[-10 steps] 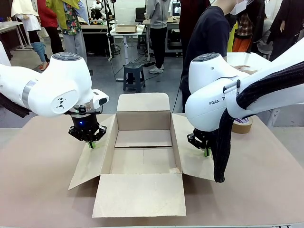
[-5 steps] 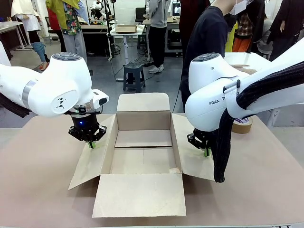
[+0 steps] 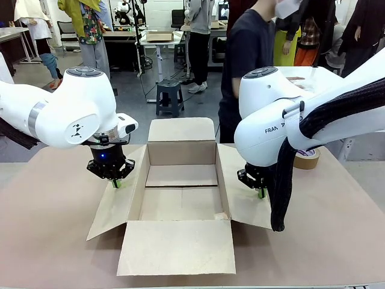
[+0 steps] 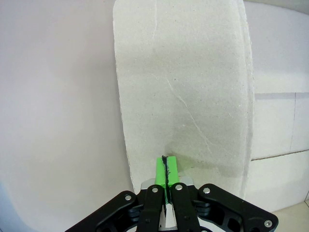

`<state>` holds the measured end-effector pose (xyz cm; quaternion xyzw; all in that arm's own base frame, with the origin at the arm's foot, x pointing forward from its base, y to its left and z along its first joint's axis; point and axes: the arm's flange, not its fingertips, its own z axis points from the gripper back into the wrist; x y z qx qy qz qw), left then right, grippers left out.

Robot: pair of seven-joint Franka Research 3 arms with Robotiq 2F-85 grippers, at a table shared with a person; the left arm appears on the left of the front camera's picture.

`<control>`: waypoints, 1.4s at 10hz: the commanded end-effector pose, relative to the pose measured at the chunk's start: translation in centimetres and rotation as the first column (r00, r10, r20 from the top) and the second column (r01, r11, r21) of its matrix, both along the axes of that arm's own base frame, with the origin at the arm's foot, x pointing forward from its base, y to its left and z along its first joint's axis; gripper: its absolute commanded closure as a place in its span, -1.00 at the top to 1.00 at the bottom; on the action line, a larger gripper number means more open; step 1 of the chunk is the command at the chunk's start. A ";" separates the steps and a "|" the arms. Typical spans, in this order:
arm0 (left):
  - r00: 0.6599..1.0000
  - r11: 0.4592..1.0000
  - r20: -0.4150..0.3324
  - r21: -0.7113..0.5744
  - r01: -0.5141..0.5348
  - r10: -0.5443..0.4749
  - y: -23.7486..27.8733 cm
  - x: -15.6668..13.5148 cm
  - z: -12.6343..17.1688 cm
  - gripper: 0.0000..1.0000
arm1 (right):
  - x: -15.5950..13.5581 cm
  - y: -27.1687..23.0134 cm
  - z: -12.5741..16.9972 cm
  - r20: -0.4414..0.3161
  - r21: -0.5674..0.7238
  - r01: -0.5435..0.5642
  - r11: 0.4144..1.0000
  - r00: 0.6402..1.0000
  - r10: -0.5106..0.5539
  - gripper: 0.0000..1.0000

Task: Wrap the clocks to prevent damage.
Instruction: Once the human has placed the objects inside and stepped back, release both hands from the side flaps of the Package Box.

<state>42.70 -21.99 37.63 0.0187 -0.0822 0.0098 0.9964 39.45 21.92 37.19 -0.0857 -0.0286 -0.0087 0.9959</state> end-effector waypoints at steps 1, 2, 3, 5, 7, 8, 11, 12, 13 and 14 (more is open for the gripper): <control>1.000 1.000 -0.001 0.003 0.006 -0.006 -0.2 -0.2 -0.1 -0.98 | 0.0 -0.1 0.0 -0.001 -0.002 0.002 1.000 1.000 -0.002 -0.98; 1.000 1.000 -0.001 0.003 0.006 -0.006 -0.2 -0.2 -0.1 -0.98 | 0.0 -0.1 0.0 -0.001 -0.002 0.002 1.000 1.000 -0.002 -0.98; 1.000 1.000 -0.001 0.003 0.006 -0.006 -0.2 -0.2 -0.1 -0.98 | 0.0 -0.1 0.0 -0.001 -0.002 0.002 1.000 1.000 -0.002 -0.98; 1.000 1.000 -0.001 0.003 0.006 -0.006 -0.2 -0.2 -0.1 -0.98 | 0.0 -0.1 0.0 -0.001 -0.002 0.002 1.000 1.000 -0.002 -0.98; 1.000 1.000 -0.001 0.003 0.006 -0.006 -0.2 -0.2 -0.1 -0.98 | 0.0 -0.1 0.0 -0.001 -0.002 0.002 1.000 1.000 -0.002 -0.98; 1.000 1.000 -0.001 0.003 0.006 -0.006 -0.2 -0.2 -0.1 -0.98 | 0.0 -0.1 0.0 -0.001 -0.002 0.002 1.000 1.000 -0.002 -0.98; 1.000 1.000 -0.001 0.003 0.006 -0.006 -0.2 -0.2 -0.1 -0.98 | 0.0 -0.1 0.0 -0.001 -0.002 0.002 1.000 1.000 -0.002 -0.98; 1.000 1.000 -0.001 0.003 0.006 -0.006 -0.2 -0.2 -0.1 -0.98 | 0.0 -0.1 0.0 -0.001 -0.002 0.002 1.000 1.000 -0.002 -0.98; 1.000 1.000 -0.001 0.003 0.006 -0.006 -0.2 -0.2 -0.1 -0.98 | 0.0 -0.1 0.0 -0.001 -0.002 0.002 1.000 1.000 -0.002 -0.98; 1.000 1.000 -0.001 0.003 0.006 -0.006 -0.2 -0.2 -0.1 -0.98 | 0.0 -0.1 0.0 -0.001 -0.002 0.002 1.000 1.000 -0.002 -0.98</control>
